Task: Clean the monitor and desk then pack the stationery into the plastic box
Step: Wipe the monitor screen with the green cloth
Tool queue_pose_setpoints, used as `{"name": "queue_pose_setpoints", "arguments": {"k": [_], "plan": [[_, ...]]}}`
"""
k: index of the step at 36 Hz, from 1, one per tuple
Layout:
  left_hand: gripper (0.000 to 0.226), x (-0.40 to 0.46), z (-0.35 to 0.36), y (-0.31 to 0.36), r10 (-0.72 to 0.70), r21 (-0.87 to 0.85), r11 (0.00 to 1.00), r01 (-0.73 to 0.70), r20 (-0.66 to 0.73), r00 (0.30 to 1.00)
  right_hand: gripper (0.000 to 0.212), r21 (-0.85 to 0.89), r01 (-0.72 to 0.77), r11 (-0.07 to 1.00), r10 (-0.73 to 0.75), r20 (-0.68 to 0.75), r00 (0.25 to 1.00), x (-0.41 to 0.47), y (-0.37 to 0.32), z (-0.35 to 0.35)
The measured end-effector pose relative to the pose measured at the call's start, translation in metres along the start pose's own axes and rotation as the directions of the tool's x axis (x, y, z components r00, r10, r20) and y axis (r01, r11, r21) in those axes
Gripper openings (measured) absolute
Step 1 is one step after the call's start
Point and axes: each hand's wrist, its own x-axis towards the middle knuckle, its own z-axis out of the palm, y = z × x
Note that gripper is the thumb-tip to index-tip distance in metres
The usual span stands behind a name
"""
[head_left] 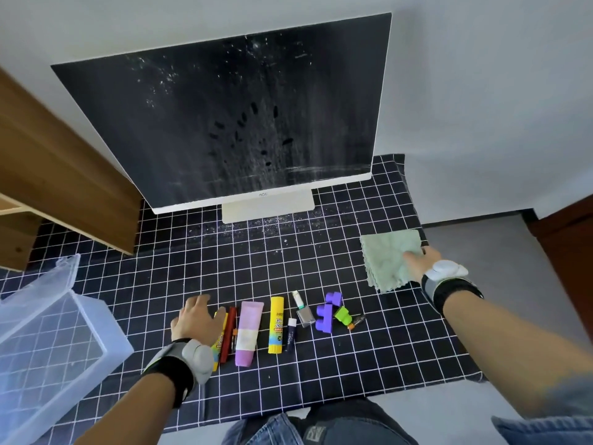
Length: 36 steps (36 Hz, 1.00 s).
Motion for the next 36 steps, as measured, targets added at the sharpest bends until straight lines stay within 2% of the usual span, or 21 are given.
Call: {"name": "queue_pose_setpoints", "arguments": {"k": [4,7,10,13,20,28,36], "plan": [[0.058,0.010,-0.008,-0.004,0.038,-0.018,0.999,-0.038,0.010,0.999,0.030,0.290,0.092,0.953,-0.051,-0.144,0.988,-0.021,-0.012,0.011],[0.057,0.013,-0.009,-0.003,0.057,-0.036,0.998,-0.057,0.006,0.998,0.017,0.369,0.158,0.916,-0.095,-0.185,0.978,-0.043,-0.023,0.011],[0.055,0.015,-0.014,-0.004,0.077,-0.040,0.996,-0.077,-0.010,0.997,0.023,0.442,0.213,0.871,-0.150,-0.175,0.973,-0.065,-0.040,0.014],[0.054,0.017,-0.019,-0.007,0.095,-0.051,0.994,-0.096,-0.022,0.995,0.027,0.454,0.260,0.852,-0.209,-0.160,0.965,-0.087,-0.057,0.017],[0.056,0.025,-0.027,-0.008,0.161,-0.082,0.983,-0.163,-0.036,0.986,0.019,0.519,0.310,0.797,-0.311,-0.088,0.946,-0.127,-0.093,0.029],[0.056,0.042,-0.059,-0.016,0.191,-0.218,0.954,-0.205,-0.084,0.978,0.023,0.616,0.319,0.721,-0.435,0.045,0.899,-0.173,-0.155,0.054],[0.059,0.072,-0.101,-0.014,0.187,-0.339,0.911,-0.234,-0.166,0.968,0.018,0.652,0.334,0.681,-0.482,0.055,0.875,-0.207,-0.212,0.073]]}}
